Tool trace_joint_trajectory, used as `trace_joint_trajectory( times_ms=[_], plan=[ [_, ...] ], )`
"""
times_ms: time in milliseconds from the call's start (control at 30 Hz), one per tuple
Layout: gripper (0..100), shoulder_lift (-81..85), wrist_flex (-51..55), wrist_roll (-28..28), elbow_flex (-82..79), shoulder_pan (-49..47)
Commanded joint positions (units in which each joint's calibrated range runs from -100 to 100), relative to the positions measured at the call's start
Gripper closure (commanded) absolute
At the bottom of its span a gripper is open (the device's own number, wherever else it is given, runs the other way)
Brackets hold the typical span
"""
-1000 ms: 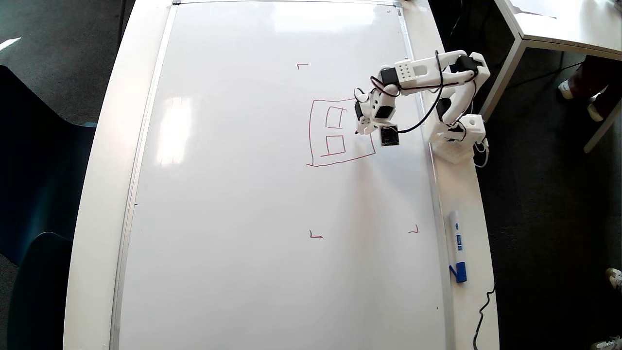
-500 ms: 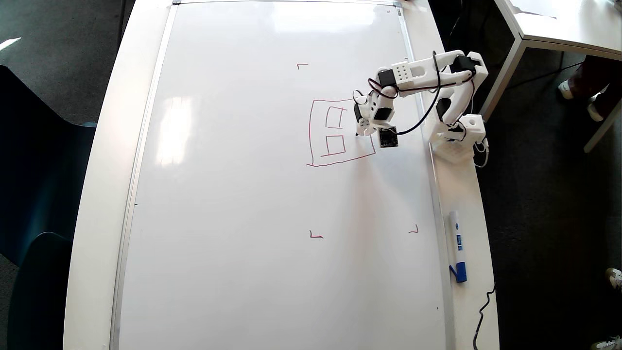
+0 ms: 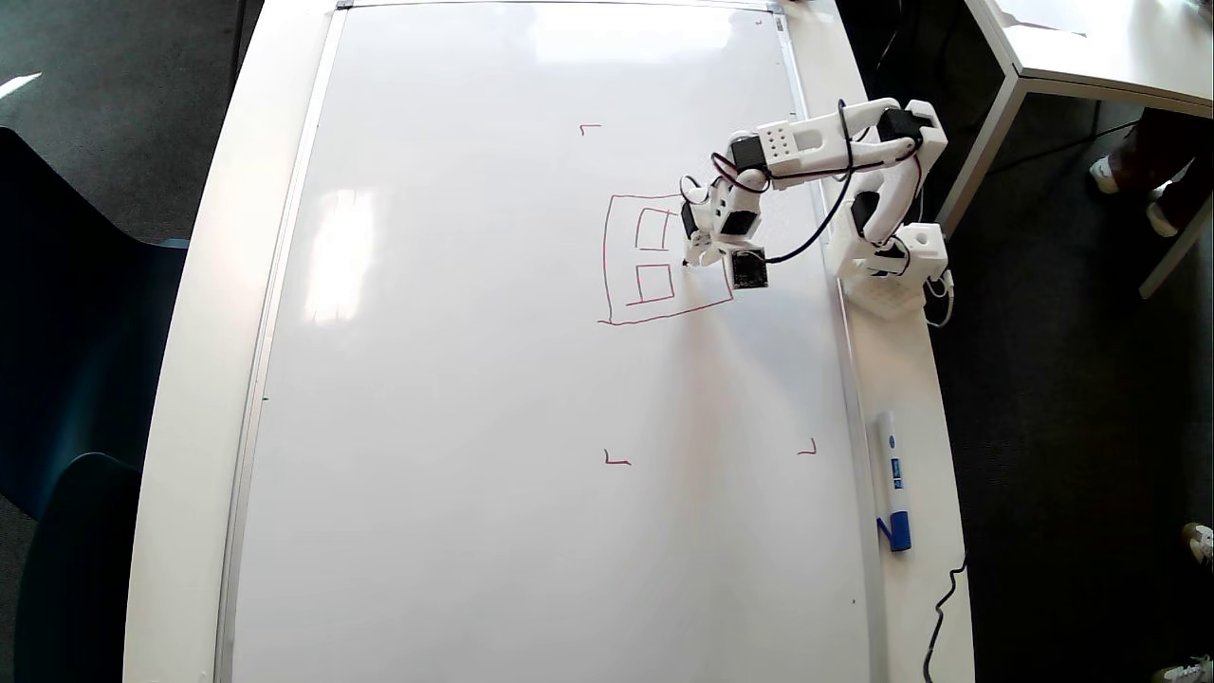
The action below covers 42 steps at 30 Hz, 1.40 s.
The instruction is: Draw on a whiteboard a robot head using a pen attached to the gripper
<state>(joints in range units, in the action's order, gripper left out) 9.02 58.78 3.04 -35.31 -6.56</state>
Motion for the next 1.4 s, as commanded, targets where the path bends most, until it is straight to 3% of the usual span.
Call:
trace_joint_trajectory(
  times_ms=[0, 1033, 1367],
  plan=[
    [99, 0.1, -0.7, -0.3, 2.6, -1.0],
    [99, -3.1, -1.5, -1.4, 0.6, -1.0],
    [99, -2.9, -1.5, -0.8, 0.4, 4.8]
  ],
)
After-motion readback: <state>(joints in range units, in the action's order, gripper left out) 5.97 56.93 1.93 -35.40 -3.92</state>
